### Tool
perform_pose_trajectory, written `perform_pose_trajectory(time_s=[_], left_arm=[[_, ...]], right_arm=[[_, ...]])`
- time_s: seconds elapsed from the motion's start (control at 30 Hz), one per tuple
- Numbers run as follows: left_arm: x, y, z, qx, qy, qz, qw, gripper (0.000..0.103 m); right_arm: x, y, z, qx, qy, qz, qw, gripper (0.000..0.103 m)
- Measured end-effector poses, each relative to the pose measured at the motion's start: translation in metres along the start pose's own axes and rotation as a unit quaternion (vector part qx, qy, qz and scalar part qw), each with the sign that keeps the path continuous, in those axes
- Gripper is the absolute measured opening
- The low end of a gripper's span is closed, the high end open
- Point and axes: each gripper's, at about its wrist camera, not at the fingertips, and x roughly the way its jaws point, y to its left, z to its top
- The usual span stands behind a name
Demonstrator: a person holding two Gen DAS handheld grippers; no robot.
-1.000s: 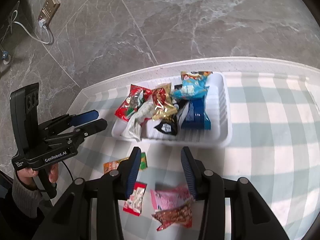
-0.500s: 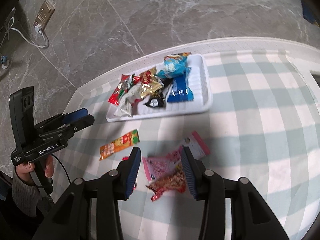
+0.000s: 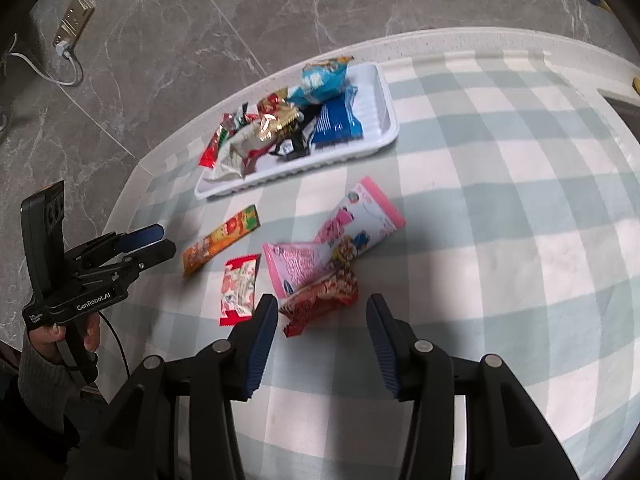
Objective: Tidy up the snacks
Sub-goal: 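Withdraw both grippers from the tray back over the remaining snacks, then grasp the red-white candy pack with the left gripper while the right grasps the brown wrapped candy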
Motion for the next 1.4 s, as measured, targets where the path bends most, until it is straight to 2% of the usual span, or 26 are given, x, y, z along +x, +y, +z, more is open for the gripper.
perform_pose_trajectory(time_s=[0.27, 0.53, 1.03, 1.1, 1.17, 1.23, 1.27, 1.37, 1.4], left_arm=[[0.019, -0.02, -0.008, -0.001, 0.032, -0.049, 0.9983, 0.047], [0.042, -0.043, -0.009, -0.011, 0.06, -0.071, 0.9956, 0.047], [0.07, -0.059, -0.002, -0.035, 0.083, -0.066, 0.9937, 0.047], [0.07, -0.058, -0.003, -0.038, 0.082, -0.066, 0.9937, 0.047], [0.072, -0.059, -0.002, -0.043, 0.079, -0.068, 0.9937, 0.046], [0.071, -0.06, -0.003, -0.041, 0.074, -0.067, 0.9942, 0.042], [0.071, -0.061, -0.003, -0.039, 0.073, -0.068, 0.9942, 0.033], [0.071, -0.062, -0.004, -0.038, 0.072, -0.077, 0.9937, 0.029], [0.071, -0.063, -0.005, -0.036, 0.07, -0.077, 0.9939, 0.029]], right_arm=[[0.021, 0.005, -0.003, 0.028, 0.021, 0.005, 0.999, 0.05], [0.041, 0.006, 0.001, 0.052, 0.042, 0.005, 0.998, 0.05], [0.052, 0.004, 0.009, 0.067, 0.053, -0.01, 0.996, 0.049], [0.053, 0.005, 0.009, 0.06, 0.055, -0.018, 0.997, 0.041], [0.055, 0.007, 0.009, 0.056, 0.055, -0.021, 0.997, 0.038], [0.054, 0.008, 0.008, 0.053, 0.055, -0.023, 0.997, 0.038], [0.054, 0.008, 0.008, 0.052, 0.055, -0.023, 0.997, 0.037], [0.053, 0.007, 0.006, 0.055, 0.056, -0.012, 0.997, 0.036], [0.053, 0.006, 0.005, 0.057, 0.055, -0.008, 0.997, 0.029]])
